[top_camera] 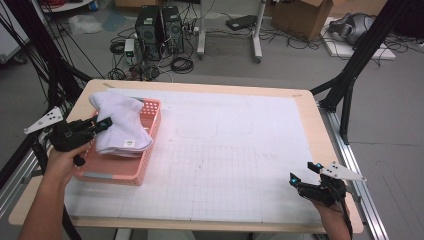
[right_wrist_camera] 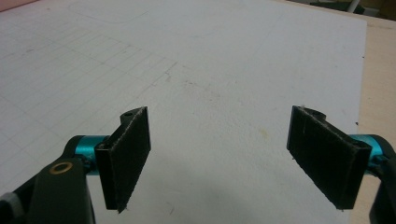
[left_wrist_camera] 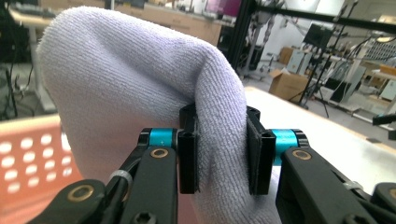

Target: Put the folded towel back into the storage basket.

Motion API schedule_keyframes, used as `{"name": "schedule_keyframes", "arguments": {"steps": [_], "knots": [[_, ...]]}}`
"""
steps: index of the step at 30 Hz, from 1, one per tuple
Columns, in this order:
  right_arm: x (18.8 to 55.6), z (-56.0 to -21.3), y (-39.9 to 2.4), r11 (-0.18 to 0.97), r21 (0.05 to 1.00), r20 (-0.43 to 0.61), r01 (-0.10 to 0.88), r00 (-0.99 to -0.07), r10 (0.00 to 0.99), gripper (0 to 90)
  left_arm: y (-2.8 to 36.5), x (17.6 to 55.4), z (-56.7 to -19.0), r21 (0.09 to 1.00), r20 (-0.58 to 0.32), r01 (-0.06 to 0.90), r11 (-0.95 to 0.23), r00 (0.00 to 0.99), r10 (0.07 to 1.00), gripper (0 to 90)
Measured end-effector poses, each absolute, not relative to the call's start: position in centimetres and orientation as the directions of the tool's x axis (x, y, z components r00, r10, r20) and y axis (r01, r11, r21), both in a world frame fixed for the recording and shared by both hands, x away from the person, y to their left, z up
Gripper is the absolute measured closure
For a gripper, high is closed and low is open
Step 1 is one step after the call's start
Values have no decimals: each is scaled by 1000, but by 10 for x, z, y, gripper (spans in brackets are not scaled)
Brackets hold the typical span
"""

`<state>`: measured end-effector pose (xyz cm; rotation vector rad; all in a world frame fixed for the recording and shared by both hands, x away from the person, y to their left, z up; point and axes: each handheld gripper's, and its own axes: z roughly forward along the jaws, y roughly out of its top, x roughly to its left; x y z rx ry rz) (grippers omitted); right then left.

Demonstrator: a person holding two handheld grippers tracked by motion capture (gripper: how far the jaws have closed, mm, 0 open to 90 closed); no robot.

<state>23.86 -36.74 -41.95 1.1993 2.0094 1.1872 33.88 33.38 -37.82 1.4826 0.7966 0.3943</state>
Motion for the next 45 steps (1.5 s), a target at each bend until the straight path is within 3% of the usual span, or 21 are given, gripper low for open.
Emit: {"name": "schedule_keyframes", "arguments": {"steps": [6, 11, 15, 18, 21, 26, 33, 40, 45], "knots": [[239, -420, -367, 227, 871, 10, 436, -477, 879, 207, 335, 345, -384, 952, -266, 295, 80, 671, 692, 689], [239, -421, -366, 234, 869, 5, 436, -481, 877, 206, 337, 352, -388, 907, -342, 413, 80, 611, 714, 645], [240, -422, -367, 233, 868, 5, 438, -478, 879, 207, 339, 354, -388, 868, -391, 484, 111, 528, 753, 564], [240, -422, -366, 235, 868, 4, 438, -479, 878, 207, 342, 356, -385, 832, -429, 533, 156, 438, 790, 419], [240, -422, -365, 238, 866, 4, 439, -482, 876, 206, 344, 353, -376, 842, -400, 512, 170, 381, 834, 372], [240, -422, -365, 236, 867, 5, 439, -482, 876, 207, 345, 344, -355, 898, -289, 416, 143, 313, 905, 367], [241, -421, -364, 246, 867, -4, 434, -487, 873, 207, 317, 349, -365, 860, -176, 510, -15, 325, 929, 387], [241, -422, -365, 244, 867, -3, 434, -485, 874, 207, 291, 369, -389, 754, -70, 642, -138, 287, 955, 372], [241, -422, -365, 242, 867, 1, 437, -486, 874, 207, 281, 380, -401, 713, -52, 679, -176, 301, 952, 366]]}}
